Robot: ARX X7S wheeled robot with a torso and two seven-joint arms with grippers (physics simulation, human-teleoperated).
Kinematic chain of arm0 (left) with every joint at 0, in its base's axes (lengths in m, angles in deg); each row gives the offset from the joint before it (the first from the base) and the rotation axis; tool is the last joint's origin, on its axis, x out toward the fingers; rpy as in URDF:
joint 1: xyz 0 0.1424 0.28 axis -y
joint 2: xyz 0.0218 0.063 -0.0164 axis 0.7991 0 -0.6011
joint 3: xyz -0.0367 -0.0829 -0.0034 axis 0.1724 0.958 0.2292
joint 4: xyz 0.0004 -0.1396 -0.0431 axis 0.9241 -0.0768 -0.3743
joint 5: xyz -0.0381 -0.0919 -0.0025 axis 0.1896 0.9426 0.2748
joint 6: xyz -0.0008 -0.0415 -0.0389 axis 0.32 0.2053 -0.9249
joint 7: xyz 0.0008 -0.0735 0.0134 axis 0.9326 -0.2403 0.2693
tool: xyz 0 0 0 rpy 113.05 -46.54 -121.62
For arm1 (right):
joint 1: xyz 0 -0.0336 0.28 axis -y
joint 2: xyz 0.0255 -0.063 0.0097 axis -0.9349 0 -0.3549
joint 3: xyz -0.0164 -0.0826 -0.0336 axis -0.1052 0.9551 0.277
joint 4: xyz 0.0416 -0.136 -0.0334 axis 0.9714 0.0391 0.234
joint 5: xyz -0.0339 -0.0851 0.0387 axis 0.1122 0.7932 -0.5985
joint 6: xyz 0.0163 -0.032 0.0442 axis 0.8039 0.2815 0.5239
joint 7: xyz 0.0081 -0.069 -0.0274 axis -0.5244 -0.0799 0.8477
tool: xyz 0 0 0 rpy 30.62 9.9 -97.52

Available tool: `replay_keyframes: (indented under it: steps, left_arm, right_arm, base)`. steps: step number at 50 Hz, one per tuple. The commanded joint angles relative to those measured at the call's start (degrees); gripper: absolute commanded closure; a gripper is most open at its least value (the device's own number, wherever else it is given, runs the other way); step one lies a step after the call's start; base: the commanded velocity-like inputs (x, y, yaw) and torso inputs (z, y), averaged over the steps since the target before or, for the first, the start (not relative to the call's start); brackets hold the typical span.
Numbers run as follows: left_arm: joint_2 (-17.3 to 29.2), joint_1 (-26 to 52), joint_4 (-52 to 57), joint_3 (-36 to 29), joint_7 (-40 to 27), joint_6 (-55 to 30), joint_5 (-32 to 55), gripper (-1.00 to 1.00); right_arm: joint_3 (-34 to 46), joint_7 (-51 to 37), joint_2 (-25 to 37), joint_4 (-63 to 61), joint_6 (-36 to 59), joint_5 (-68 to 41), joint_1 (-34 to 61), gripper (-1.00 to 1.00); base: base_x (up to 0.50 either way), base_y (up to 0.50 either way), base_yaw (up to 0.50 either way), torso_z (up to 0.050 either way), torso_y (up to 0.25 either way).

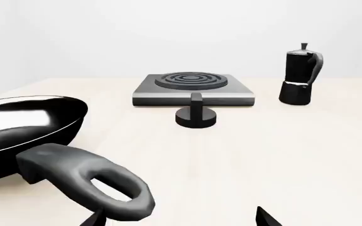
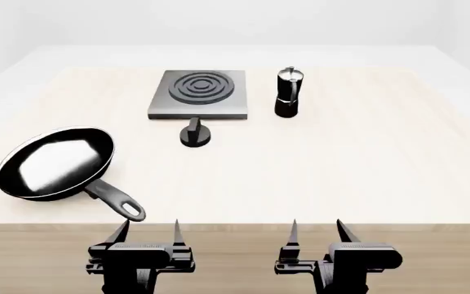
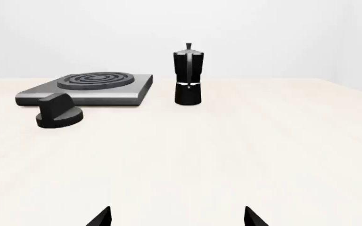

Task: Turn on the stove and put the moka pot on it.

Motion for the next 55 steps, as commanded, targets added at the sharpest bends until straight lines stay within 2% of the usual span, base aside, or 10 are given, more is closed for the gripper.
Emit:
replay_keyframes:
  steps: [1, 4, 7, 9, 16, 25, 37, 40, 43, 55]
  left_arm:
    - [0.8, -0.1, 0.5, -0.9, -0.9, -0.4, 0.8, -1.00]
    - [1.6, -0.7, 1.4, -1.8, -1.5, -0.4, 1.7, -1.00]
    - [2.1, -0.7, 2.2, -2.0, -2.7, -1.3, 1.9, -1.00]
    - [2.4, -0.8, 3.7, -2.0, -3.2, -2.5, 2.4, -1.00]
    - [4.1, -1.1, 9.7, -1.8, -4.5, -4.2, 3.0, -1.00]
    - [9.7, 0.9, 37.9, -3.0, -5.2, -19.8, -4.2, -1.00]
    - [12.1, 3.1, 59.2, 1.6, -4.2, -31.1, -5.0, -1.00]
    - [9.9, 2.7, 60.0, 3.2, -0.2, -28.7, -7.6, -1.00]
    - [0.8, 3.9, 60.0, 8.1, 10.6, -26.8, -12.9, -1.00]
    - [0.1, 3.2, 60.0, 10.8, 11.2, -25.0, -11.0, -1.00]
  right_arm:
    - [2.3, -2.3, 1.9, -0.7, 0.6, -1.9, -0.1, -1.00]
    - [3.1, -2.8, 2.6, 3.3, -2.9, -1.2, 0.2, -1.00]
    - [2.8, -3.4, 2.4, 2.0, 0.0, -3.1, 0.7, -1.00]
    - [3.0, -3.8, 2.5, 4.2, -2.0, -3.2, 1.6, -1.00]
    - [4.2, -5.5, 3.5, -4.6, 1.8, -2.6, 2.1, -1.00]
    - [2.7, -7.6, 5.5, -26.1, 13.2, -3.7, 7.8, -1.00]
    - [0.4, -8.3, 7.6, -43.7, 21.5, -8.0, 10.5, -1.00]
    - [0.0, -8.3, 7.9, -46.4, 22.6, -9.5, 10.6, -1.00]
    - [-0.1, -8.7, 8.1, -47.9, 23.7, -10.0, 10.9, -1.00]
    - [0.3, -9.9, 8.7, -48.4, 23.0, -10.0, 10.8, -1.00]
  base:
    - [0.00, 0.00, 0.00, 0.000, 0.000]
    - [0.00, 0.00, 0.00, 0.000, 0.000]
    - [0.00, 0.00, 0.00, 0.000, 0.000]
    - [0.00, 0.00, 0.00, 0.000, 0.000]
    - [0.00, 0.00, 0.00, 0.000, 0.000]
    - [0.00, 0.00, 0.00, 0.000, 0.000]
    - [0.00, 0.00, 0.00, 0.000, 0.000]
    - [0.00, 0.00, 0.00, 0.017, 0.008]
    - [0.00, 0.00, 0.00, 0.050, 0.067]
    - [0.00, 0.00, 0.00, 0.050, 0.068]
